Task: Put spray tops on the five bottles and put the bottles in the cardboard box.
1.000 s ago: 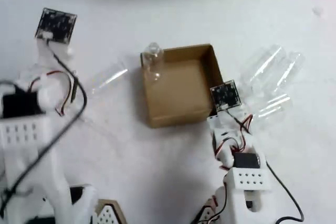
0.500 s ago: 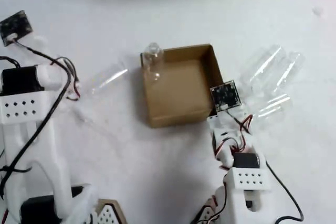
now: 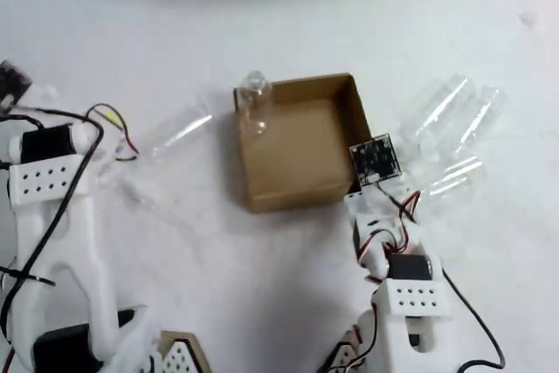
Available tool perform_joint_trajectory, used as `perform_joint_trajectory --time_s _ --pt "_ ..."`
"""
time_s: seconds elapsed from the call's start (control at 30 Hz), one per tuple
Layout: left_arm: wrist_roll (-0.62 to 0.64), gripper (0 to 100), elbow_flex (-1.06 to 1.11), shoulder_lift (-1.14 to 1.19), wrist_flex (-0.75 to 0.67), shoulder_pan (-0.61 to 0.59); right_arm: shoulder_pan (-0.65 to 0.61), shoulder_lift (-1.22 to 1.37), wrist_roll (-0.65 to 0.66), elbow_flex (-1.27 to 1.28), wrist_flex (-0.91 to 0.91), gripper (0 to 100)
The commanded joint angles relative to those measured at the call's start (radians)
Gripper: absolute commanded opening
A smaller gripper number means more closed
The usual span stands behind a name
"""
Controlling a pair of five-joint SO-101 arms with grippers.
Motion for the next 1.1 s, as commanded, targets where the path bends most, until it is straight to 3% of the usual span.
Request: perform_joint_trajectory --time_s 0.0,0.13,0.2,0.47,0.6,0.73,0.93,1.07 --pt "0.077 30 0.028 -0.001 -0.031 0.027 0.012 -0.007 0.002 0.002 -0.015 1.5" --pt "0.074 17 0.15 0.042 -0.299 0.022 0.01 -0.007 0.002 0.002 -0.018 1.5" --pt "0.077 17 0.166 0.097 -0.334 0.031 0.01 0.002 0.002 0.005 -0.041 1.5" --pt "0.077 24 -0.009 0.153 -0.066 0.041 -0.031 -0.007 0.003 0.043 -0.099 1.5" --pt "0.08 24 -0.017 0.162 -0.1 0.033 -0.031 -0.007 0.003 0.041 -0.099 1.5" --pt "0.183 18 -0.051 0.248 -0.078 0.041 -0.028 -0.007 0.003 0.041 -0.096 1.5" --pt "0.199 19 -0.273 0.483 0.029 0.027 -0.024 -0.007 0.003 0.041 -0.093 1.5" --pt "0.279 19 -0.437 0.605 0.103 0.035 -0.028 -0.007 0.003 0.041 -0.094 1.5"
